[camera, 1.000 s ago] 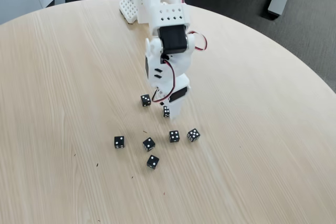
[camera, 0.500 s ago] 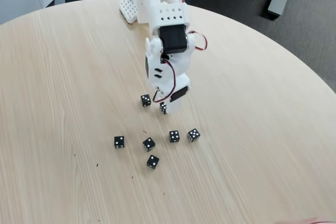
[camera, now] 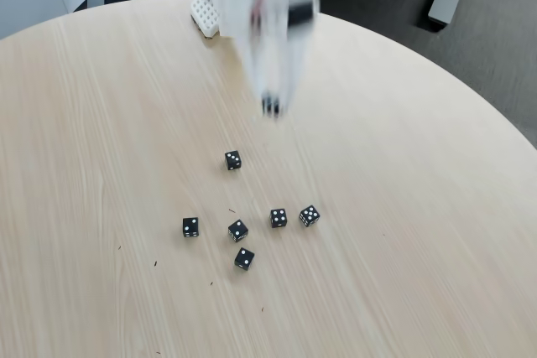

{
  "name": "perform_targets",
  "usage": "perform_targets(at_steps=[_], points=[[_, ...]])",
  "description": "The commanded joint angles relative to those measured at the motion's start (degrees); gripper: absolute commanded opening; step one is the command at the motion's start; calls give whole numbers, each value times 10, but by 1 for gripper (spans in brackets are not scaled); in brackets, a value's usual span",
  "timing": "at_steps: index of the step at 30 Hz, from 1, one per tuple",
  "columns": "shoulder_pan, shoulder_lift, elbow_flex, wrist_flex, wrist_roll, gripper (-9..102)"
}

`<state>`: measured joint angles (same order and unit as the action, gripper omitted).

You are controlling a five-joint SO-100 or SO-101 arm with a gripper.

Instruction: Pick up the dice with number 6

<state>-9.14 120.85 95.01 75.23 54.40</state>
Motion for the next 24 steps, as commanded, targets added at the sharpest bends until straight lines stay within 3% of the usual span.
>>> perform_targets(at_steps=[1,7,20,24], points=[[4,119,3,16,-79,0],[4,265,113,17,-172,0],[4,503,534,6,-276,0],[4,553,613,-45,-322,0]])
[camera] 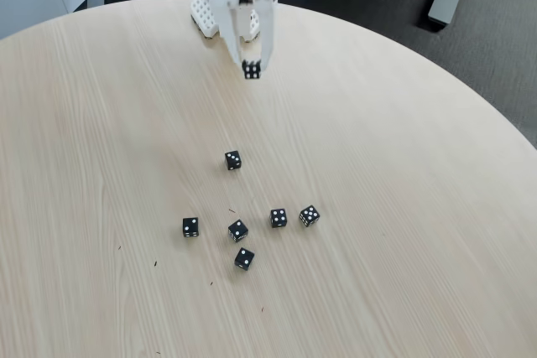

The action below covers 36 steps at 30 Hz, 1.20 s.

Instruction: Pick up the dice with number 6

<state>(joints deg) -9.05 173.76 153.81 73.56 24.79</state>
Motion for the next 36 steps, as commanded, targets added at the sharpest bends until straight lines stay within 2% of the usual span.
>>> perform_targets(at_steps=[1,7,11,17,25,36], points=[[4,33,47,-48,-48,0],[4,46,158,-163,-190,0],[4,46,176,-184,-209,0],[4,46,176,-162,-217,0],[4,47,177,-45,-196,0],[4,47,184,-41,-177,0]])
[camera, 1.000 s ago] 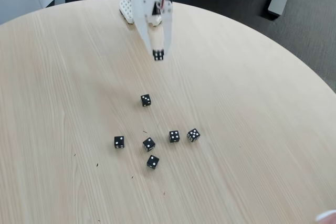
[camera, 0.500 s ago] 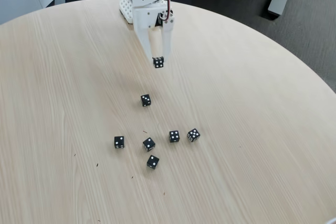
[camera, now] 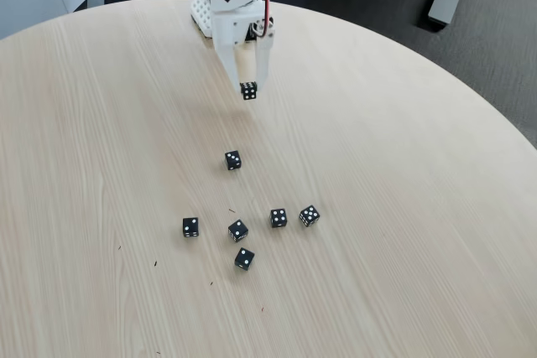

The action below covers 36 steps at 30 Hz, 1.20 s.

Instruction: Pick up the dice with number 6

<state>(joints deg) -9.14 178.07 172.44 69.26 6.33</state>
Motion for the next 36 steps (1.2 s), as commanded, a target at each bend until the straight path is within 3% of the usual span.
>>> perform_targets(at_steps=[1,5,11,36], points=[[4,4,-3,2,6,0],[4,4,-3,2,-38,0],[4,4,-2,2,7,0],[4,4,-2,2,30,0]])
